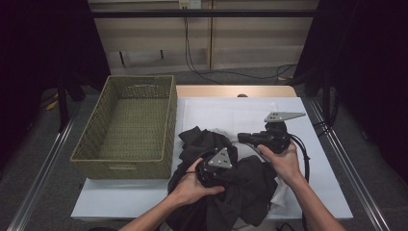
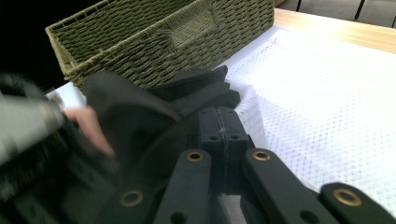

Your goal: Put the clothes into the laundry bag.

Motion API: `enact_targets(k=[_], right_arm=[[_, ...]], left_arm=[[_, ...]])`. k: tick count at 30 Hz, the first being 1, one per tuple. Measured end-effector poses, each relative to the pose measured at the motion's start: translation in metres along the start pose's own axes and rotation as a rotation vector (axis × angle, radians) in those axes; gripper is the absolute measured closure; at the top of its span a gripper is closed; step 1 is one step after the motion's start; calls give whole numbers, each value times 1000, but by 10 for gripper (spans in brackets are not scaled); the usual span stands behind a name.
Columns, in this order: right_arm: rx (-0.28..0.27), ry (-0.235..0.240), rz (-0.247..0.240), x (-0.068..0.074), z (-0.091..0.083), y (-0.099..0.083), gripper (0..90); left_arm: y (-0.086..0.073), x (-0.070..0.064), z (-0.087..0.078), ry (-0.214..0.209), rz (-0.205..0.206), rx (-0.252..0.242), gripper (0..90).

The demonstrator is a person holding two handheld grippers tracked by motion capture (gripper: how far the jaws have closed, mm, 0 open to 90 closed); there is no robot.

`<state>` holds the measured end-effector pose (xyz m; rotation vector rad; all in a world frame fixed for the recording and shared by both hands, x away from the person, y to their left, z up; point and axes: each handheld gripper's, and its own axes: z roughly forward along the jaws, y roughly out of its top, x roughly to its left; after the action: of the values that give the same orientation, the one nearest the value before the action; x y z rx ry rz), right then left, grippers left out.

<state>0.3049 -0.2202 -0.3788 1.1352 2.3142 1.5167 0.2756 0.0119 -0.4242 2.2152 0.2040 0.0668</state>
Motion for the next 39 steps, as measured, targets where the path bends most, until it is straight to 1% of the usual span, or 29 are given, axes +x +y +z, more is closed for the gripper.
enact_targets(k=[1,3,4,5,7,8,9,11,12,13,14,15,16,17,18,19,21,22,23,24,25,26,27,29,33,35,36,37,39], right_arm=[[-1,-1,4,-1,-2,0,900],[-5,-2,10,-2,-5,0,900],[-6,-1,7,-3,-6,0,900],[-7,-2,10,-3,-6,0,900],[-7,-2,12,-3,-7,0,900],[-8,-3,10,-3,-7,0,900],[-9,-5,7,-3,-7,0,900],[-5,-7,7,-3,-7,1,900],[-6,-9,7,-4,-8,1,900],[-6,-7,6,-5,-8,0,900],[-6,-10,8,-5,-9,1,900],[-5,-12,14,-6,-10,1,900],[-7,-15,15,-6,-11,1,900],[-6,-15,14,-6,-11,1,900],[-2,-17,10,-6,-12,1,900],[4,-22,6,-4,-13,1,900],[8,-19,1,-2,-15,1,900],[14,-18,-3,0,-15,1,900],[21,-22,-15,2,-16,0,900],[22,-21,-14,3,-16,0,900],[25,-22,-19,5,-17,0,900],[25,-21,-26,7,-19,1,900],[21,-20,-24,8,-19,2,900],[28,-27,-28,12,-18,1,900],[45,0,-22,18,-13,-3,900],[56,0,-25,22,-13,-4,900],[65,3,-26,24,-13,-6,900],[70,4,-31,25,-13,-8,900],[81,15,-23,25,-13,-14,900]], left_arm=[[0,3,-4,-15,-34,-18,739],[2,7,-12,11,-48,-32,747],[3,10,-16,7,-52,-38,747],[3,13,-21,12,-69,-65,750],[4,19,-27,18,-98,-99,752],[3,21,-30,30,-107,-115,752],[3,24,-32,33,-112,-112,752],[2,26,-36,49,-124,-130,753],[1,28,-38,40,-133,-134,753],[2,28,-39,55,-127,-132,753],[1,28,-39,66,-133,-135,754],[1,28,-39,66,-133,-135,753],[-1,30,-35,93,-128,-122,754],[-2,32,-32,109,-114,-94,754],[-5,35,-28,100,-143,-91,754],[-8,37,-24,95,-155,-79,754],[-11,39,-16,114,-155,-53,753],[-12,39,-13,112,-160,-42,753],[-12,39,-11,120,-148,-24,753],[-12,39,-8,126,-142,-3,753],[-13,39,-5,124,-143,5,753],[-14,39,-1,131,-138,10,753],[-15,38,1,139,-130,27,752],[-17,40,5,137,-160,6,752],[-17,39,7,148,-156,24,748],[-17,39,8,143,-178,8,741],[-17,38,7,151,-175,18,738],[-17,38,8,145,-170,11,732],[-17,37,9,128,-189,-11,706]])
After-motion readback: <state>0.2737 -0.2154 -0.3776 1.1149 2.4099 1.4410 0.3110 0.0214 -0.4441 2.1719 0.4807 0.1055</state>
